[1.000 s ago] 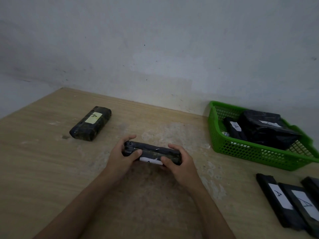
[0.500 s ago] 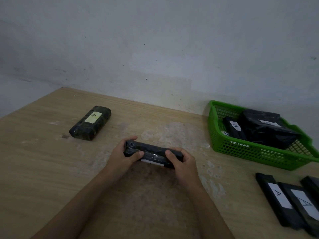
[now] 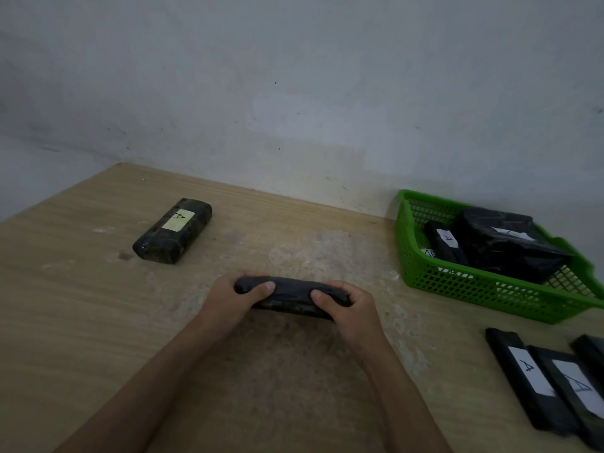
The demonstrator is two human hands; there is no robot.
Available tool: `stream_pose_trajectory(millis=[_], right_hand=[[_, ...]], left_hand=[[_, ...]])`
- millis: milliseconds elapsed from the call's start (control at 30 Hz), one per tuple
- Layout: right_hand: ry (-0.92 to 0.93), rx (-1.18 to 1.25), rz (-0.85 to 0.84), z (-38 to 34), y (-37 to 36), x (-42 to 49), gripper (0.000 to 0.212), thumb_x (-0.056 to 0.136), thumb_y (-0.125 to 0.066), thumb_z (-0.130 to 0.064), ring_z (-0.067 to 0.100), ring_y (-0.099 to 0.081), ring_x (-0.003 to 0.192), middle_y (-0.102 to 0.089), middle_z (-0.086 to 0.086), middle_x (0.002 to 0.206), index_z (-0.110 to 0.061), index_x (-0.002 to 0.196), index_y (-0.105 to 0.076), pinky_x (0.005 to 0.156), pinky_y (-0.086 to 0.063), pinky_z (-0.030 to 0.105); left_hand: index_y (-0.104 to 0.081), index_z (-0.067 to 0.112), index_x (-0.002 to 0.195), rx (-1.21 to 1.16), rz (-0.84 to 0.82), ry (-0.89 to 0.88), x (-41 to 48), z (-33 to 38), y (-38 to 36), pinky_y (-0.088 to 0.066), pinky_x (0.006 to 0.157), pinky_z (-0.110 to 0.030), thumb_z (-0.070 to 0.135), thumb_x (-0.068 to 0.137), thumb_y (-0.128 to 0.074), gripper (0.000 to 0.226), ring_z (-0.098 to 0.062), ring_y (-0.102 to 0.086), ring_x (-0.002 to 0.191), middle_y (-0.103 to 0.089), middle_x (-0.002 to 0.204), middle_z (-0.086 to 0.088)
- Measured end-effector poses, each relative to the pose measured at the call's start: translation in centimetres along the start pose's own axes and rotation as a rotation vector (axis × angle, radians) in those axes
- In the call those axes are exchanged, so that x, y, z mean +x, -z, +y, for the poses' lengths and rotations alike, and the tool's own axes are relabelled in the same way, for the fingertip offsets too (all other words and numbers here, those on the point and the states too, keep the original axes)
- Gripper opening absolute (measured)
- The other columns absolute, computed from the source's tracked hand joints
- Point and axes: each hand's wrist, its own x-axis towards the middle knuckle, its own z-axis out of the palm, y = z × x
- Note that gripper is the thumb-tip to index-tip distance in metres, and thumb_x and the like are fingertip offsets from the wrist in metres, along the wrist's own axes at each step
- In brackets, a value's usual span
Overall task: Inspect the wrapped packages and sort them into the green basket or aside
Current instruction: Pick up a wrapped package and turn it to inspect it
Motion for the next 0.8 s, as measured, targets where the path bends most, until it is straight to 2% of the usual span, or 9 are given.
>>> stream_pose_trajectory(millis=[200,300,400,500,600,667,733,800], right_hand=[[0.084,0.011,-0.015,-0.7,0.5,-0.1,0.011,0.077,-0.076,-0.009,0.005,-0.067,0.072,-0.071,-0.005,0.078,-0.016,0.084,-0.071,0.061,-0.049,0.016],[0.096,-0.006,0.0,-0.8,0.5,-0.2,0.013,0.077,-0.076,-0.013,0.003,-0.066,0.074,-0.07,-0.005,0.082,-0.017,0.087,-0.07,0.062,-0.05,0.016],[0.092,-0.044,0.013,-0.5,0.2,-0.3,0.016,0.076,-0.077,-0.01,0.001,-0.065,0.073,-0.069,-0.003,0.084,-0.018,0.087,-0.068,0.061,-0.05,0.016],[0.105,-0.037,0.017,-0.4,-0.3,-0.4,0.017,0.075,-0.076,-0.003,0.0,-0.063,0.065,-0.067,-0.001,0.077,-0.014,0.082,-0.064,0.058,-0.048,0.014],[0.109,-0.038,0.049,-0.4,-0.4,-0.4,0.016,0.076,-0.075,-0.005,-0.001,-0.061,0.067,-0.065,-0.001,0.079,-0.015,0.082,-0.063,0.057,-0.048,0.014],[0.093,0.004,0.059,-0.5,0.0,-0.2,0.02,0.077,-0.075,-0.011,0.004,-0.064,0.08,-0.066,0.0,0.091,-0.016,0.092,-0.064,0.065,-0.052,0.019],[0.067,0.165,0.007,-0.7,0.5,-0.1,0.033,0.075,-0.075,-0.013,0.017,-0.066,0.095,-0.067,0.004,0.104,-0.015,0.106,-0.063,0.08,-0.056,0.031],[0.076,0.31,-0.063,-1.0,0.7,-0.1,0.042,0.072,-0.072,-0.014,0.022,-0.066,0.1,-0.069,0.006,0.107,-0.011,0.113,-0.062,0.087,-0.055,0.037]], left_hand=[[-0.066,0.02,0.091,0.06,-0.044,0.004,-0.2,0.2,-0.5,-0.046,0.063,-0.015,0.029,0.086,-0.061,0.011,-0.011,-0.063,0.079,-0.067,0.086,-0.001],[-0.069,0.013,0.088,0.097,-0.071,0.013,-0.2,0.3,-0.4,-0.049,0.066,-0.027,0.028,0.085,-0.064,0.017,-0.019,-0.065,0.075,-0.069,0.084,-0.011],[-0.069,0.002,0.09,0.109,-0.056,-0.003,-0.1,0.0,-0.1,-0.052,0.072,-0.041,0.019,0.082,-0.069,0.02,-0.033,-0.066,0.08,-0.069,0.087,-0.022],[-0.068,-0.001,0.09,0.108,-0.042,0.001,-0.1,-0.1,0.0,-0.049,0.067,-0.034,0.017,0.082,-0.069,0.019,-0.029,-0.064,0.074,-0.069,0.083,-0.022],[-0.066,0.0,0.088,0.125,-0.029,0.018,-0.2,0.1,-0.2,-0.044,0.061,-0.024,0.024,0.085,-0.066,0.024,-0.018,-0.06,0.067,-0.065,0.075,-0.01],[-0.067,0.004,0.086,-0.035,-0.044,0.097,-0.2,0.4,-0.5,-0.047,0.058,-0.021,0.028,0.087,-0.062,0.024,-0.019,-0.061,0.07,-0.064,0.075,-0.007],[-0.066,0.005,0.087,-0.327,-0.093,0.239,-0.4,1.2,-0.7,-0.055,0.056,-0.022,0.024,0.09,-0.057,0.022,-0.02,-0.063,0.073,-0.064,0.079,-0.009],[-0.064,0.003,0.09,-0.509,-0.124,0.31,-0.5,1.7,-0.5,-0.059,0.062,-0.026,0.022,0.093,-0.052,0.023,-0.022,-0.063,0.08,-0.063,0.085,-0.012]])
